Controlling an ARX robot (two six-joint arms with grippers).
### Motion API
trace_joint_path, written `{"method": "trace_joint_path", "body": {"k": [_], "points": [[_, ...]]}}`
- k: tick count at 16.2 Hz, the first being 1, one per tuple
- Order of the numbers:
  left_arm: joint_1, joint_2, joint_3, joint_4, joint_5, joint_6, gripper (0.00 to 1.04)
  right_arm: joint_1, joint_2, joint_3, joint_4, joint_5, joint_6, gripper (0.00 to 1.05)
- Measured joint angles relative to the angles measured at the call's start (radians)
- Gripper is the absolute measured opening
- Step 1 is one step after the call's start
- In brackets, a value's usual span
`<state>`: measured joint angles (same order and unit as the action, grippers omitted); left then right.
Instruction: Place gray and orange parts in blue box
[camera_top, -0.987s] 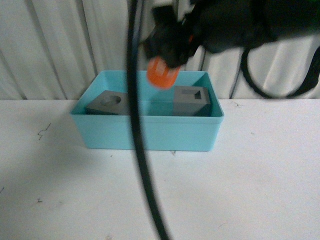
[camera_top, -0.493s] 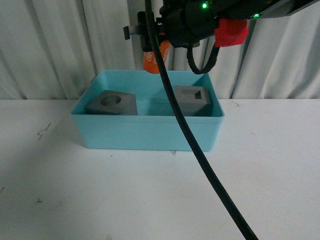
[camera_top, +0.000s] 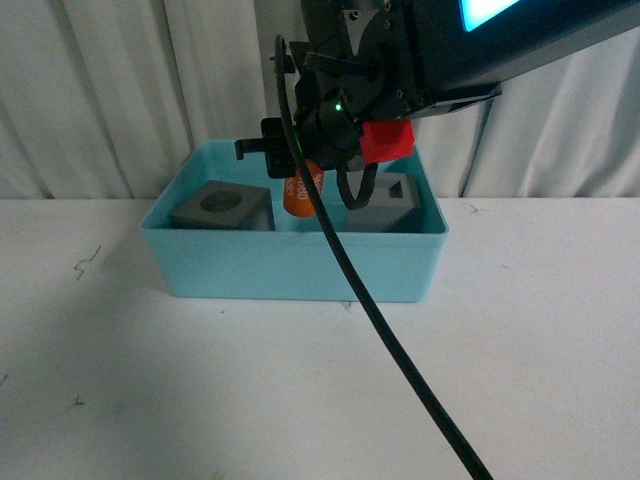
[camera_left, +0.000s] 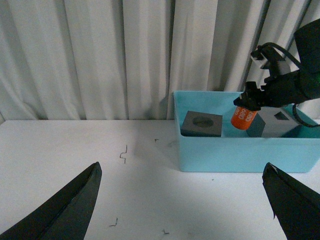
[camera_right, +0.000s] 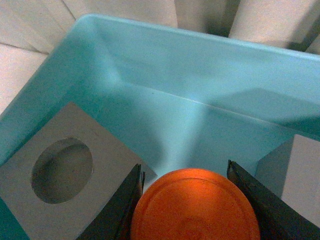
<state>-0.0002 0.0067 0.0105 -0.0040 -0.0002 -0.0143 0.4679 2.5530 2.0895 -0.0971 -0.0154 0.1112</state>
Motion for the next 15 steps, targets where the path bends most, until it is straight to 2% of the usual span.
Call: {"method": "trace_joint_path", "body": {"k": [3,7,9,11,12,15], "points": [[0.000,0.000,0.000,0.000,0.000,0.000,0.98,0.011,0.076,0.084,-0.076,0.024,0.006,0.47],[0.000,0.000,0.000,0.000,0.000,0.000,0.98,0.012,0.116,0.116,-0.103,0.049,0.016,0.49],[0.000,0.000,0.000,0.000,0.000,0.000,0.98,0.012,0.116,0.116,-0.093,0.053,0.016,0.68],[0.000,0.000,0.000,0.000,0.000,0.000,0.98,0.014,0.113,0.107,-0.071,0.055,0.024,0.93],[0.000,0.000,0.000,0.000,0.000,0.000,0.98,0.015,0.098,0.083,-0.048,0.057,0.033,1.00],[0.000,0.000,0.000,0.000,0.000,0.000,0.98,0.003,-0.058,-0.117,0.117,0.065,0.042,0.98]]}}
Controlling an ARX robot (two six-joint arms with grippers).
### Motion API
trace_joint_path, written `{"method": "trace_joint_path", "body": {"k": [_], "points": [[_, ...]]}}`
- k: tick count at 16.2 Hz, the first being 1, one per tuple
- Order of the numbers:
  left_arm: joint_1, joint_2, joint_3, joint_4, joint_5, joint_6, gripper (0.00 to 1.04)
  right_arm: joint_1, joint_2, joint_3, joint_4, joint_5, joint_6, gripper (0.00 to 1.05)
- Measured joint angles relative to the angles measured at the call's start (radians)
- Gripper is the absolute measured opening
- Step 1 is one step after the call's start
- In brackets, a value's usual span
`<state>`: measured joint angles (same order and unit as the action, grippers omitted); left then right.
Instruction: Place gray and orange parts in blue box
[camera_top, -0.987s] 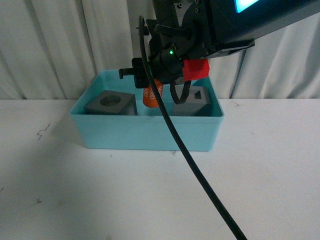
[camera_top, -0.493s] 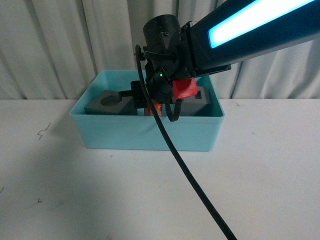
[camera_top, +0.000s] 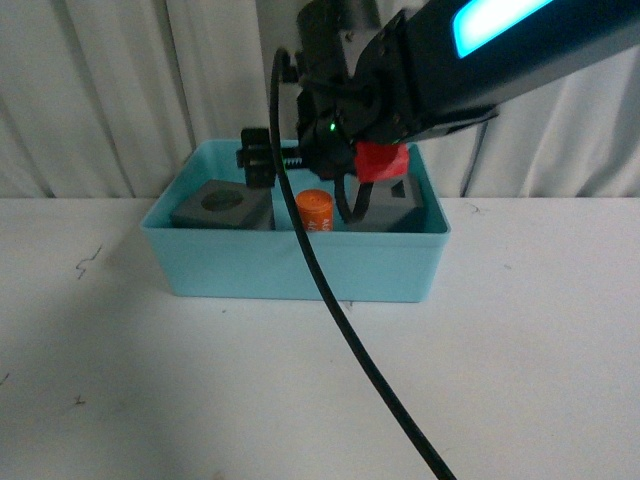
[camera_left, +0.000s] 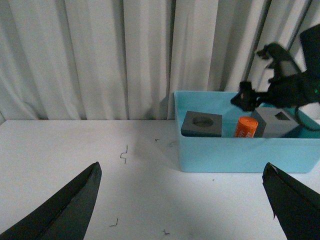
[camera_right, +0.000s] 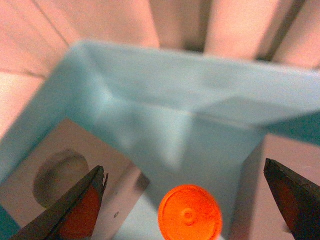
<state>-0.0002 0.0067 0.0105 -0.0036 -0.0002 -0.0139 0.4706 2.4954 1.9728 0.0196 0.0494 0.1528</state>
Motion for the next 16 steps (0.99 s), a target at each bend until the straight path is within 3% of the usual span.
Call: {"method": "trace_joint_path", "body": {"k": [3,6,8,10,13,16], "points": [[0.000,0.000,0.000,0.000,0.000,0.000,0.98,-0.050,-0.401,-0.371,0.209,0.071,-0.033,0.98],[0.000,0.000,0.000,0.000,0.000,0.000,0.98,-0.150,-0.869,-0.883,0.309,0.166,-0.031,0.98],[0.000,0.000,0.000,0.000,0.000,0.000,0.98,-0.173,-1.108,-1.231,0.192,0.281,0.041,0.98],[0.000,0.000,0.000,0.000,0.000,0.000,0.98,-0.074,-1.312,-1.473,0.079,0.340,0.177,0.98],[0.000,0.000,0.000,0.000,0.000,0.000,0.98,-0.074,-1.316,-1.486,0.132,0.340,0.192,0.97],[0.000,0.000,0.000,0.000,0.001,0.000,0.98,-0.111,-1.281,-1.561,0.456,0.311,0.130,0.88]]}}
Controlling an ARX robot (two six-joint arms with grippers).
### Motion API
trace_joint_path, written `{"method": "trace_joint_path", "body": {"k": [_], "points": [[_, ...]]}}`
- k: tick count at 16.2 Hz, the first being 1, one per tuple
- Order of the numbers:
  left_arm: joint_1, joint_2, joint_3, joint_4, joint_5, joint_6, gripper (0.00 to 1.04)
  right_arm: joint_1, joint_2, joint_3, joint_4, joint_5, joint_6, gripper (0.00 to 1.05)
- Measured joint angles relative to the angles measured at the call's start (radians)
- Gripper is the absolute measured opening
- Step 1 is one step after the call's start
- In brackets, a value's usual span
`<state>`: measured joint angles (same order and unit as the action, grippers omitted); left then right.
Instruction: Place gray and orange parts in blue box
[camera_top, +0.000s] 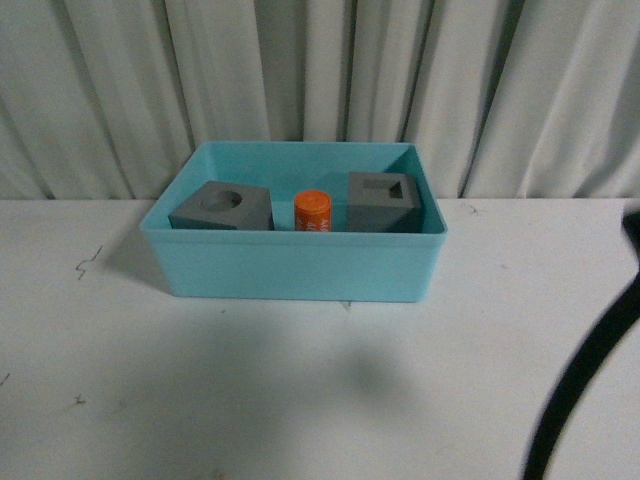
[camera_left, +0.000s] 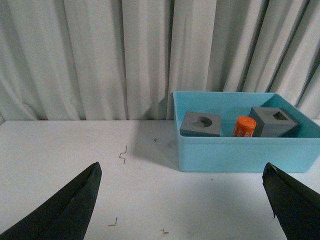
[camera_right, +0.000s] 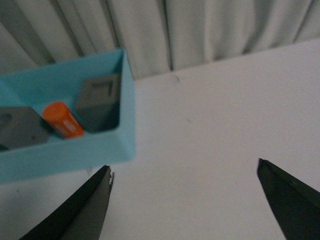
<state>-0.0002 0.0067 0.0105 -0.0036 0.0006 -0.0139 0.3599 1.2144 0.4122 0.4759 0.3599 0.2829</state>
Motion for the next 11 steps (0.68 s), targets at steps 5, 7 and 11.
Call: {"method": "trace_joint_path", "body": {"k": [5,7,11], "points": [[0.001,0.000,0.000,-0.002,-0.003,0.000,0.98,-0.050,-0.032,-0.177,0.288,-0.049,-0.148,0.69],[0.000,0.000,0.000,0.000,0.000,0.000,0.98,-0.114,-0.158,-0.234,0.414,-0.105,-0.237,0.45],[0.000,0.000,0.000,0.000,-0.001,0.000,0.98,-0.245,-0.408,-0.396,0.270,-0.244,-0.276,0.02]]}}
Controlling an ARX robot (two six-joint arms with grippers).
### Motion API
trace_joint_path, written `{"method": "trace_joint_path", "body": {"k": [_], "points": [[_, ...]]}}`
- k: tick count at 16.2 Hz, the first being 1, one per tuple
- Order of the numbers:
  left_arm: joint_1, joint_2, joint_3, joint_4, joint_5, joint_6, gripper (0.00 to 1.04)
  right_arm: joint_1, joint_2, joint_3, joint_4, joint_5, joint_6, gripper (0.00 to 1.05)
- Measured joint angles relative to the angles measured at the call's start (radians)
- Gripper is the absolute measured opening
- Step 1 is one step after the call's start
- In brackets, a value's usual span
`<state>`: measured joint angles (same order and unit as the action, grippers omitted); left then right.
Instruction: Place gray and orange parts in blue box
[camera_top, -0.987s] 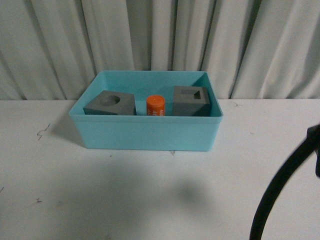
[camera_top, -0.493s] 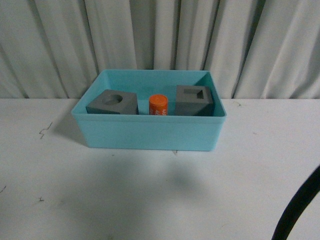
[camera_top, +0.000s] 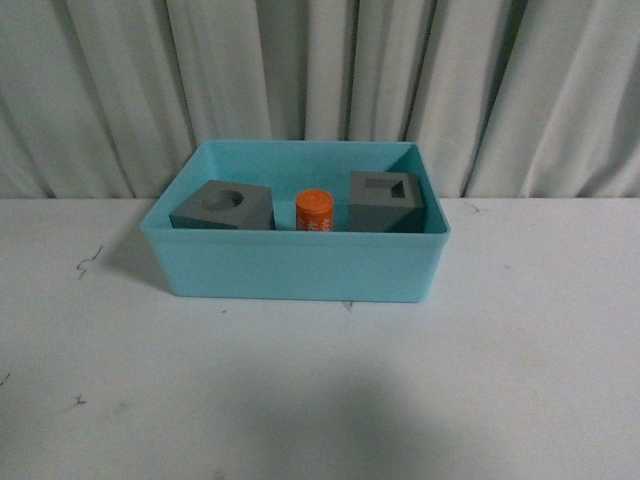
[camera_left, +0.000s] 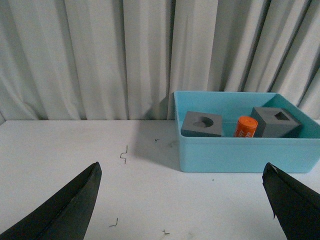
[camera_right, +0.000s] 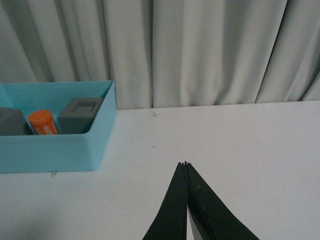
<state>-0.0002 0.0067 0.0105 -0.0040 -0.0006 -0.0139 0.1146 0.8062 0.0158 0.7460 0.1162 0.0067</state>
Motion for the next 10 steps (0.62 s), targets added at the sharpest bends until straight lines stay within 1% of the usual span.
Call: {"method": "trace_joint_path", "body": {"k": [1,3,10], "points": [[0.000,0.000,0.000,0.000,0.000,0.000,0.98,-0.116,-0.175,-0.003,-0.123,-0.101,-0.001,0.02],[0.000,0.000,0.000,0.000,0.000,0.000,0.98,-0.116,-0.262,-0.004,-0.215,-0.114,-0.001,0.02],[0.000,0.000,0.000,0.000,0.000,0.000,0.98,-0.115,-0.466,-0.004,-0.402,-0.114,-0.001,0.02]]}}
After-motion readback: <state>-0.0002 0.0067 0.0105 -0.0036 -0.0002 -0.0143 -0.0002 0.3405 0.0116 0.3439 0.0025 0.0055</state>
